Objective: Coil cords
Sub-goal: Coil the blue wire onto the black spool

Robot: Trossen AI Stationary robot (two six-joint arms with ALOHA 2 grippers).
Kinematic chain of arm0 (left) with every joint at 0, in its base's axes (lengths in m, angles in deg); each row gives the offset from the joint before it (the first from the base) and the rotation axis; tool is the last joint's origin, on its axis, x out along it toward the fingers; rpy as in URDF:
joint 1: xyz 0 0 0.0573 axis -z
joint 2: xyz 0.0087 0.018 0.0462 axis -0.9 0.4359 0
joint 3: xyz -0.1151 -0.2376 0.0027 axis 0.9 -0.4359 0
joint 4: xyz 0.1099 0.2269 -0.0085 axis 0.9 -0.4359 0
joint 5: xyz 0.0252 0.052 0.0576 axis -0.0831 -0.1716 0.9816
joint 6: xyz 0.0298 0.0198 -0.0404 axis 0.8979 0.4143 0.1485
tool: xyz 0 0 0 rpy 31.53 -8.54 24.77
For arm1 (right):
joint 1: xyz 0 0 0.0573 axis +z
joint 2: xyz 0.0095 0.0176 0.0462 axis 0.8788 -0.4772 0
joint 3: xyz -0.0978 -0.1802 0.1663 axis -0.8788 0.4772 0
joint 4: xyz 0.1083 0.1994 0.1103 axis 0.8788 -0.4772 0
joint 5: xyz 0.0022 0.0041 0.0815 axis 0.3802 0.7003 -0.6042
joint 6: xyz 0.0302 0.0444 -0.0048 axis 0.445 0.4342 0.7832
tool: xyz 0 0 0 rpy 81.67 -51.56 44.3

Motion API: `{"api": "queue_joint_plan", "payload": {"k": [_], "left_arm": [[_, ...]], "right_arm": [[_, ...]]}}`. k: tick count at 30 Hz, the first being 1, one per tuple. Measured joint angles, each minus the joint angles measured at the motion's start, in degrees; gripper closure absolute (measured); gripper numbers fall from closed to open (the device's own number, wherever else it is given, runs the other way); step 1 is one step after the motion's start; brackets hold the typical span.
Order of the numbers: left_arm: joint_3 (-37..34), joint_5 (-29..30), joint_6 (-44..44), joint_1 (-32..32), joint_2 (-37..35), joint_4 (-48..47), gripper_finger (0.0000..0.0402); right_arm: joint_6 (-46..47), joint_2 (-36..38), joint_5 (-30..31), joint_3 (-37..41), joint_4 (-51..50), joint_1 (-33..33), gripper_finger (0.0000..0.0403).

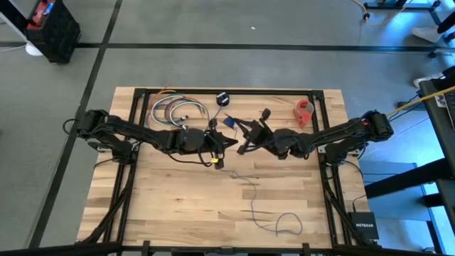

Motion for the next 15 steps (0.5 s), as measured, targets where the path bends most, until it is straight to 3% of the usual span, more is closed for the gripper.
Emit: {"api": "queue_joint_plan", "payload": {"k": [7,15], "left_arm": [[0.00,0.37,1.27,-0.06,0.02,-1.45,0.0399],[0.00,0.54,2.96,0.13,0.02,-3.49,0.0361]], "right_arm": [[-3.37,0.63,-0.76,-2.75,-0.47,0.57,0.0397],[-10.96,0.79,6.26,-5.35,-2.05,3.97,0.0397]]}}
